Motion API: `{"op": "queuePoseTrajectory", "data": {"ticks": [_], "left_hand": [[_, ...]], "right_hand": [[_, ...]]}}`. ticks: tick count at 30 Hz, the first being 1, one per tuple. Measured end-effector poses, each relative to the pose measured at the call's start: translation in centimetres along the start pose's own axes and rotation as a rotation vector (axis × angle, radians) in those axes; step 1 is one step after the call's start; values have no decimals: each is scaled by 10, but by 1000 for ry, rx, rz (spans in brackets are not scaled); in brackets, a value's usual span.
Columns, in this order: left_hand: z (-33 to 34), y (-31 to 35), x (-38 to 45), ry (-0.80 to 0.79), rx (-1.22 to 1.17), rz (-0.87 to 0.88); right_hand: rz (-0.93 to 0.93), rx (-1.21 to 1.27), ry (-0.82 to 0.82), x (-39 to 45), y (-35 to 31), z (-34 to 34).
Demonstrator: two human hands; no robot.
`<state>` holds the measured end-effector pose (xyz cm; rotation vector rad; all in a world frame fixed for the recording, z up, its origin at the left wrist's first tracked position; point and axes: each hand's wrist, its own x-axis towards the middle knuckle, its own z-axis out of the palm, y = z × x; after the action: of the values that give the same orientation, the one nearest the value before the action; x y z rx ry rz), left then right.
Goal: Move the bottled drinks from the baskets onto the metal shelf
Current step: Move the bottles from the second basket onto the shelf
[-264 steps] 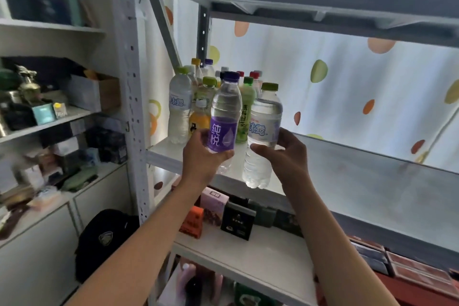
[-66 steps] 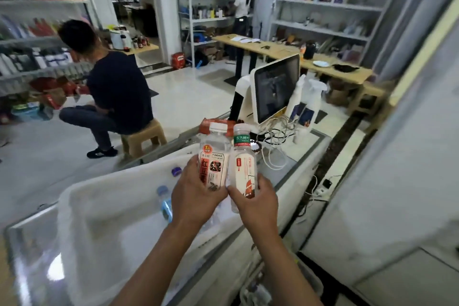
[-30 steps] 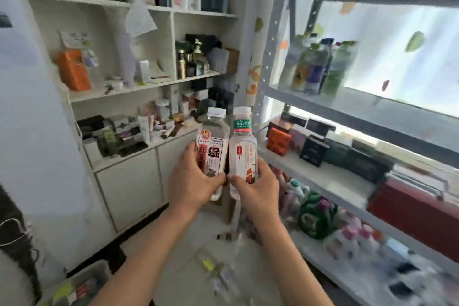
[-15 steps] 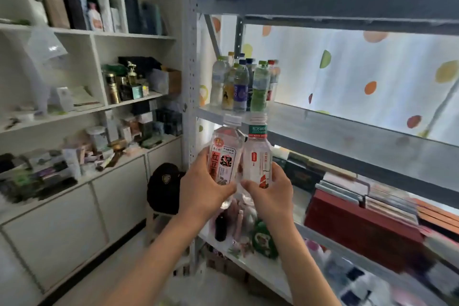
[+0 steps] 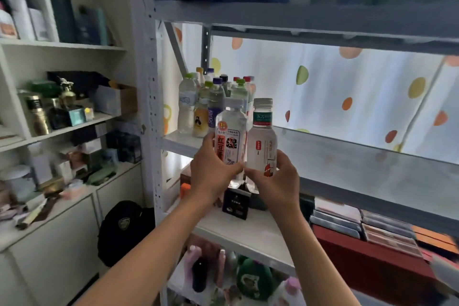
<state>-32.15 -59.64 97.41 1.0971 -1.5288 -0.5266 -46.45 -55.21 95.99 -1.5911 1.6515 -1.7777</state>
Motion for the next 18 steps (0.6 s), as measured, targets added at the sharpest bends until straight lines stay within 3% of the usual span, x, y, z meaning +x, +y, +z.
{"op": "queuePoseTrajectory", "data": {"ticks": [7, 18], "left_hand": [[32, -24, 77, -5, -97, 23], [91, -49, 131, 151, -61, 11]], "right_hand": [[-14, -78, 44, 64, 17, 25], [1, -97, 3, 112, 58, 29]]}}
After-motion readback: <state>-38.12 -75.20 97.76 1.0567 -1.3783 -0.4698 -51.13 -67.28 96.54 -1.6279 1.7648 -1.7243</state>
